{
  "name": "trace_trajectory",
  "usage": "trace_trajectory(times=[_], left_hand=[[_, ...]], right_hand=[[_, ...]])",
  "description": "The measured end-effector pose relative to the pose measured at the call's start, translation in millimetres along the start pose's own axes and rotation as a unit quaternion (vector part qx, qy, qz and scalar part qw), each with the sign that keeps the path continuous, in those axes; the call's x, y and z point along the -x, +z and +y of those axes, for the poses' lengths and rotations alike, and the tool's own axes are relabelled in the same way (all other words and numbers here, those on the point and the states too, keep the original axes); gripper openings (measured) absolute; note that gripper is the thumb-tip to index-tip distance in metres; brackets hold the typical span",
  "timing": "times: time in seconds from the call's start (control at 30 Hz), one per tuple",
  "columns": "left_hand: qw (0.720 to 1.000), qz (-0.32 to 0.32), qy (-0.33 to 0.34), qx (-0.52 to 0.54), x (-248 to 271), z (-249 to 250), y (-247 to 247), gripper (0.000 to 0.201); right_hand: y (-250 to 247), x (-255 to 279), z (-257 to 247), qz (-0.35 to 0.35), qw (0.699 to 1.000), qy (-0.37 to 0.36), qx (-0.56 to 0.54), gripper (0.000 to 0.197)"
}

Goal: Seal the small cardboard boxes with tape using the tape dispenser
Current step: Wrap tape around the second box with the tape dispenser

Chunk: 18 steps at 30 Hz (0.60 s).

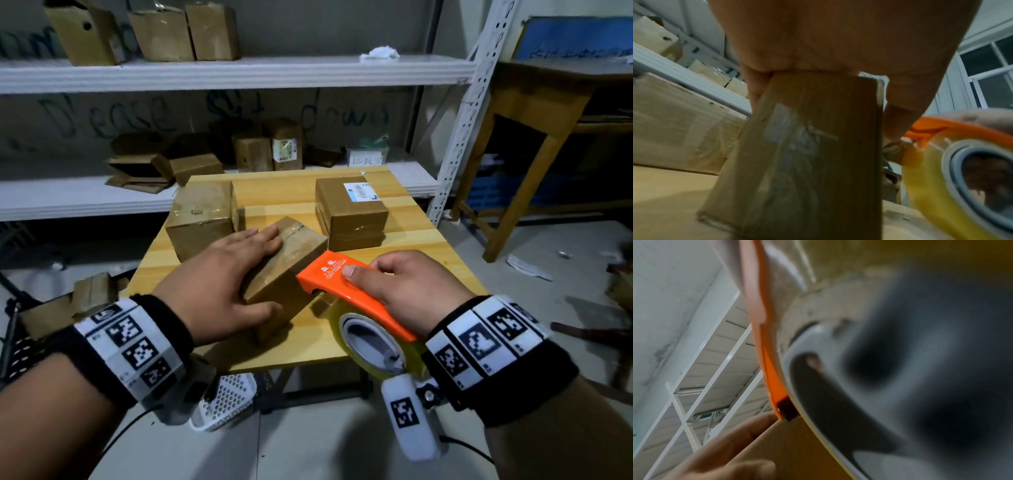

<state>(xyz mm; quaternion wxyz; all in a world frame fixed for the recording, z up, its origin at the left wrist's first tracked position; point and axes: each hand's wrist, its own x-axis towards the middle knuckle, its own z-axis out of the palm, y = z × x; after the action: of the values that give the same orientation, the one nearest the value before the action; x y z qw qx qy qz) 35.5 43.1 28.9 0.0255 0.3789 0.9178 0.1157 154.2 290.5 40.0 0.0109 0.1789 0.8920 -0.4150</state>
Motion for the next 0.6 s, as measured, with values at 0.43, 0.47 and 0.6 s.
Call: trace_trajectory(times=[0.43,0.47,0.6], left_hand=[[0.998,0.056,-0.034,0.013,-2.7,-0.1,10.6,0.086],[0.998,0.054,-0.033,0.017,-2.9,0.2,9.8,0.089],[0.997,0.056,-0.028,0.054,-2.7,-2.9,6.5,0.095]], right_hand=[[0.6,5.4,6.6,0.013,1.0,-0.007,-0.018,0.052],[0.7,6.6,6.3,0.017,1.0,-0.009,-0.012,0.052],[2.1,10.7,4.3,0.024,1.0,-0.012,-0.007,0.049]])
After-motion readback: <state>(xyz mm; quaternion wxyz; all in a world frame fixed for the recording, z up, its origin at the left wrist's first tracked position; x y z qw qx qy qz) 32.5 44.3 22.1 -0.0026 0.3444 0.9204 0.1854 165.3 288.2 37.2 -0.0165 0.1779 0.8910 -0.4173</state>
